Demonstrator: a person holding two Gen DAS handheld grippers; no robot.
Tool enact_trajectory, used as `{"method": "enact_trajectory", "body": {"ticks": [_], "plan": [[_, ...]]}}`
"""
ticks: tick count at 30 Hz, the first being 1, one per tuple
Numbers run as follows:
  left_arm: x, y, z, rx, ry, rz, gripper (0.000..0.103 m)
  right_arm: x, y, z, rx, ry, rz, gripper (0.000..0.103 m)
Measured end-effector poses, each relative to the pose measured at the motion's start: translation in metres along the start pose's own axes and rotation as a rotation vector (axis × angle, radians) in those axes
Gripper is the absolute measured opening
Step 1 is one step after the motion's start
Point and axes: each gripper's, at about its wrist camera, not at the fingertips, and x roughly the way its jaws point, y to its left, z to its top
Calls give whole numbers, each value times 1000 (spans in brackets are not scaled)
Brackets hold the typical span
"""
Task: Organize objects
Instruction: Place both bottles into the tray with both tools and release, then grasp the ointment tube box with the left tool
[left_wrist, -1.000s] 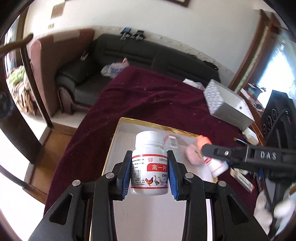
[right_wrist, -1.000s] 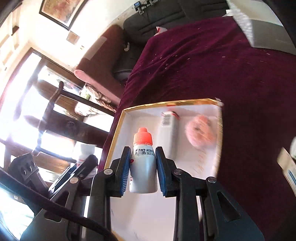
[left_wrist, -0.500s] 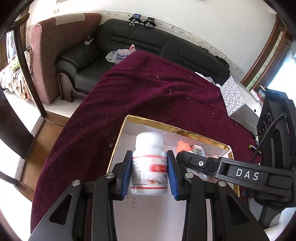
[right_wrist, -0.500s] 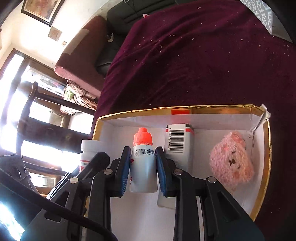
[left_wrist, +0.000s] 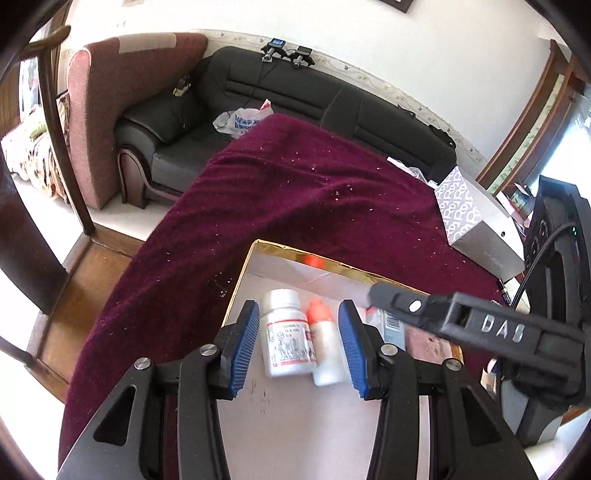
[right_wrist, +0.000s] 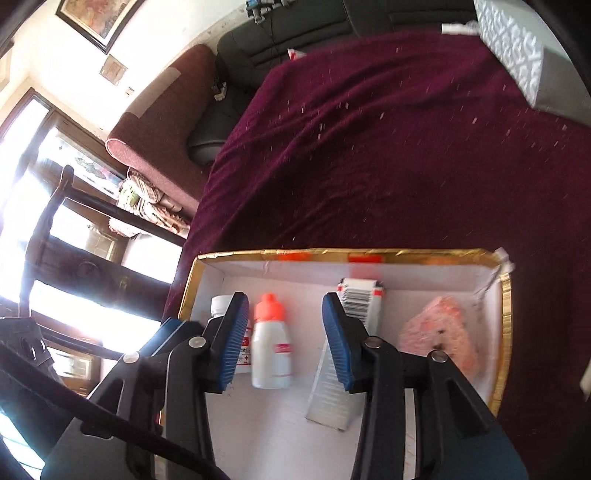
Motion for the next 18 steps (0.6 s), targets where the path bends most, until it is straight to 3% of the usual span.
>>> {"method": "enact_trajectory", "body": {"ticks": [6, 8, 11, 13, 14, 15, 16, 18], "plan": [[-47, -25, -22, 20, -31, -33, 39, -73, -17, -14, -78, -87, -21, 43], [-70, -41, -33, 40, -69, -67, 45, -108, -33, -26, -102, -141, -52, 49], [-103, -74, -52, 80, -133, -130, 49, -160, -57, -50, -144, -284, -190, 54], [-115, -93, -60, 99, -145, -173, 49, -192, -70, -75, -198, -415, -361, 69], [-120, -102, -65, 102, -145, -196, 49, -204, -80, -87, -213, -467, -424, 89], [-124, -113, -71, 103, -142, -228, 50, -214, -92, -96, -215, -494, -449, 97], [-125, -123, -76, 107, -138, -250, 50, -221, -110, -102, -185, -480, -458, 99], [-126, -145, -86, 118, -132, -271, 50, -228, -148, -107, -98, -382, -375, 98]]}}
